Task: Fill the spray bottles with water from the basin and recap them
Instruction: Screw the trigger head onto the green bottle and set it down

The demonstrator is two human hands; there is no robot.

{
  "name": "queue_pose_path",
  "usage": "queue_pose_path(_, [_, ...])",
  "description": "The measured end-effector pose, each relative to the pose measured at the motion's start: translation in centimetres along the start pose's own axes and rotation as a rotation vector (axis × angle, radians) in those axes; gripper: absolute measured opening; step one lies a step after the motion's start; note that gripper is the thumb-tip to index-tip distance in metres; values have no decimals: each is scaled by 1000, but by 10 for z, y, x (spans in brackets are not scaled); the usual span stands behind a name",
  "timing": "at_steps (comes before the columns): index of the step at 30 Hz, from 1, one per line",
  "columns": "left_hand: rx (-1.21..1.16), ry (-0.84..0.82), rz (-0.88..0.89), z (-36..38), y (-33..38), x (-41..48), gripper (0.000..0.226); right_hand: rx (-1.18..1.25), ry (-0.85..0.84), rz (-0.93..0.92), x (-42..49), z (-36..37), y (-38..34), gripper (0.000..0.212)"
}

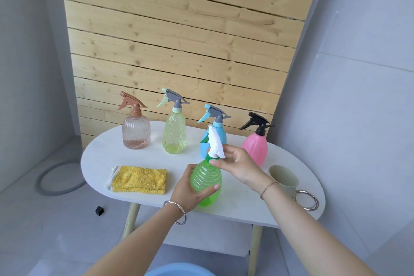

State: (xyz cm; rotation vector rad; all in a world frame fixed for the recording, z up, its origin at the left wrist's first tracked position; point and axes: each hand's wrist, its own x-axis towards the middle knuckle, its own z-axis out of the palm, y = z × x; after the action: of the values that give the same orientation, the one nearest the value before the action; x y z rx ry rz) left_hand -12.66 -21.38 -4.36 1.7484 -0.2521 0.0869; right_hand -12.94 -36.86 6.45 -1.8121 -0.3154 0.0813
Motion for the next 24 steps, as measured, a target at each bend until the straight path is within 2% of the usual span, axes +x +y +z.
queue_pose_path(5, [8,-2,0,-1,4,-1,79,-118,28,-32,6,2,2,28])
queue_pose_path(10, [43,-41,-8,-3,4,0,81,69,77,-33,-1,5,12,34])
queue_pose_path(14, [68,-47,-22,-4,8,-2,82,102,96,-26,0,7,11,33])
queue_pose_path(19, [61,-96,-5,-5,13,-3,59,149,-19,37,-1,-3,7,36])
queue_pose_path(24, [62,-120,-2,-6,12,-3,57,142,-58,52,1,-7,6,38])
